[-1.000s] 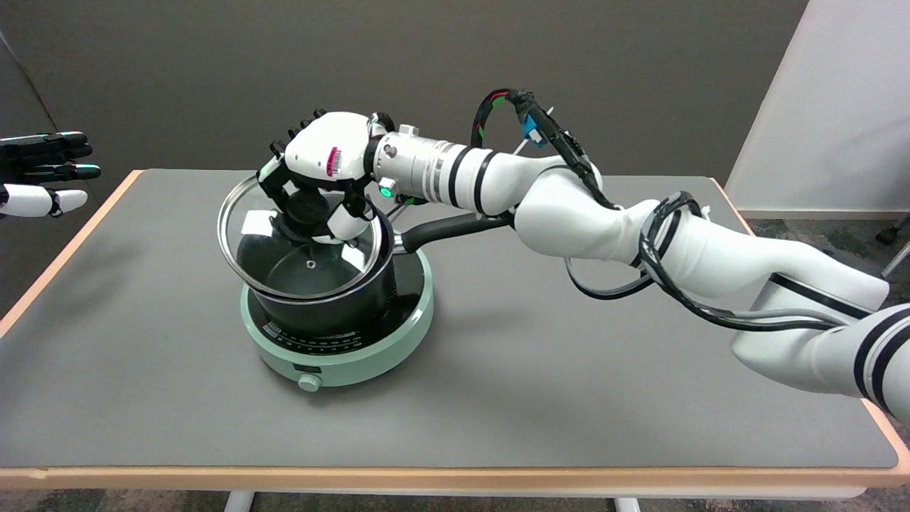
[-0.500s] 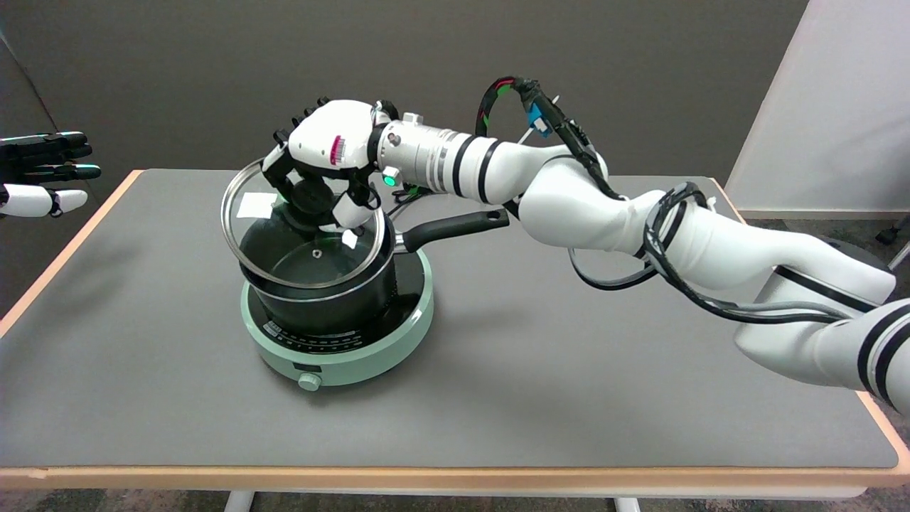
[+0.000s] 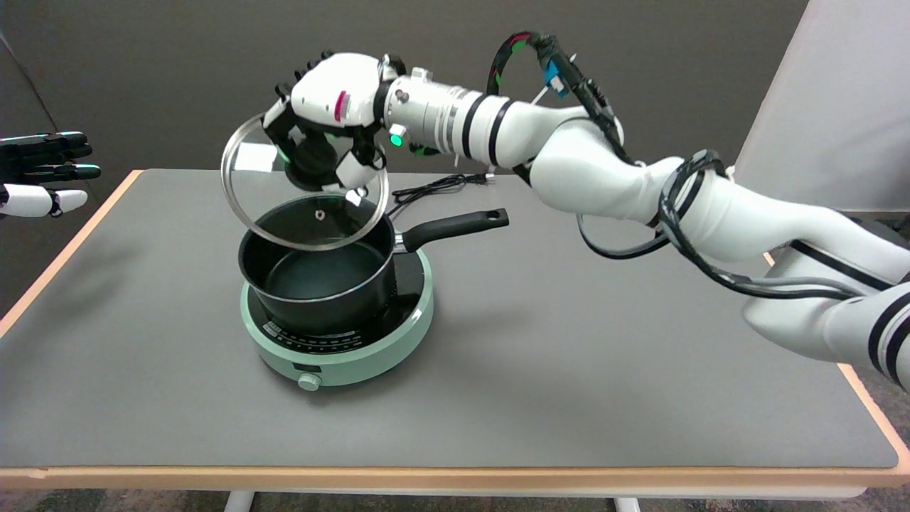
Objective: Pick up the pot lid.
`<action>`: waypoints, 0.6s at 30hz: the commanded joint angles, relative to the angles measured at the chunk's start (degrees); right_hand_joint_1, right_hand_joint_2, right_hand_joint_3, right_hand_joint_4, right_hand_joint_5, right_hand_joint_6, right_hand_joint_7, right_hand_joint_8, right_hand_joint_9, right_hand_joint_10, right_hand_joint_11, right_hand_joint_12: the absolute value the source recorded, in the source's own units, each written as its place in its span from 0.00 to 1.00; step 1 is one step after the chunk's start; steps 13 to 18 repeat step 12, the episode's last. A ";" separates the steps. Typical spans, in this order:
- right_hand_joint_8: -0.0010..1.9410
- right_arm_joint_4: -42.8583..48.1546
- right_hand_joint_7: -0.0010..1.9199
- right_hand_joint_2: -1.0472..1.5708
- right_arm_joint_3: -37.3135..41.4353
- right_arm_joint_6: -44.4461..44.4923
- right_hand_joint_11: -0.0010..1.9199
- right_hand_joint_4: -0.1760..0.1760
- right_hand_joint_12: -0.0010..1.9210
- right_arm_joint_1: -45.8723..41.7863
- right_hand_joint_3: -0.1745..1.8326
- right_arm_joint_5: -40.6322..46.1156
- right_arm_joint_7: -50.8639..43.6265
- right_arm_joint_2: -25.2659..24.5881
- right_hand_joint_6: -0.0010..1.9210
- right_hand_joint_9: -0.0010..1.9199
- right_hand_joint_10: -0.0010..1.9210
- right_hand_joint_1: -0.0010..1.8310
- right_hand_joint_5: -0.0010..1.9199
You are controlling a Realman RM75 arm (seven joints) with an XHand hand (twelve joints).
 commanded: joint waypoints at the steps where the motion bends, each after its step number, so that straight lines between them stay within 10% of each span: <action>1: 0.67 0.06 0.47 0.73 1.00 -0.23 0.36 1.00 0.74 6.84 0.38 0.35 0.00 3.15 0.64 0.44 0.80 0.74 0.37; 18: 0.66 -5.90 0.50 0.69 12.24 1.08 0.36 1.00 0.73 4.57 0.47 -7.88 0.00 8.26 0.67 0.44 0.81 0.75 0.36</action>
